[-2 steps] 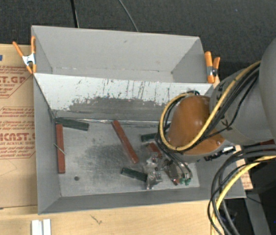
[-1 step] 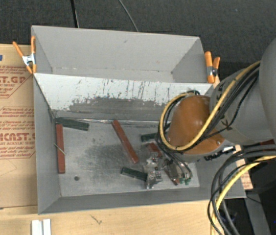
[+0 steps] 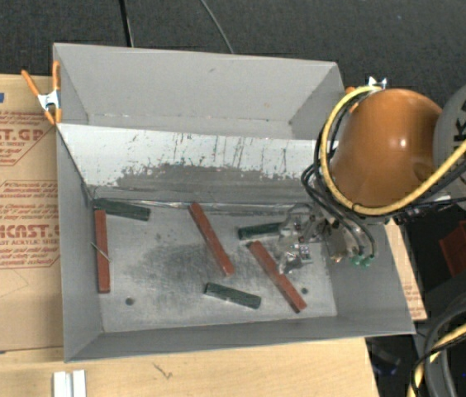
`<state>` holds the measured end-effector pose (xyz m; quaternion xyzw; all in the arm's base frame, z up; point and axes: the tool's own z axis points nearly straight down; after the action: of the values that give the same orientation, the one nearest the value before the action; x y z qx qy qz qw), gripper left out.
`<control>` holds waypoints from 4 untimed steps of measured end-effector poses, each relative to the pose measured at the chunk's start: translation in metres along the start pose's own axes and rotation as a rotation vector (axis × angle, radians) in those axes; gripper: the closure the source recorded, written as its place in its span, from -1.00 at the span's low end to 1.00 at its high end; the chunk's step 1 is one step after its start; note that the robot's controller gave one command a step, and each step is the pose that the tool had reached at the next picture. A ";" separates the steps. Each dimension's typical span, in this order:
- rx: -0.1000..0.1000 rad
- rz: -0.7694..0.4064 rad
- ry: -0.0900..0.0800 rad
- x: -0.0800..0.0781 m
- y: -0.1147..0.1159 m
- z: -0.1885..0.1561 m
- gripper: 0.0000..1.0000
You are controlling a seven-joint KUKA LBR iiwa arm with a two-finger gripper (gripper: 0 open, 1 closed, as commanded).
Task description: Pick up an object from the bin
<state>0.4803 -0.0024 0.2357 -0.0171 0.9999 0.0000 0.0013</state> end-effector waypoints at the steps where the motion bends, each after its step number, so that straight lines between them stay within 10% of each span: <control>1: 0.000 0.000 0.001 0.000 0.000 0.000 1.00; 2: -0.001 0.081 0.003 -0.015 0.001 0.085 -1.00; 3: -0.001 0.081 0.003 -0.016 0.000 0.085 -1.00; 4: 0.000 -0.041 0.011 -0.004 0.020 0.164 1.00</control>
Offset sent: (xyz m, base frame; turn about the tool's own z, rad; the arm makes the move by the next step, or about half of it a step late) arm 0.0158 0.0003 -0.0838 0.0815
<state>0.4839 0.0174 0.0714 -0.0377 0.9993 0.0001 -0.0042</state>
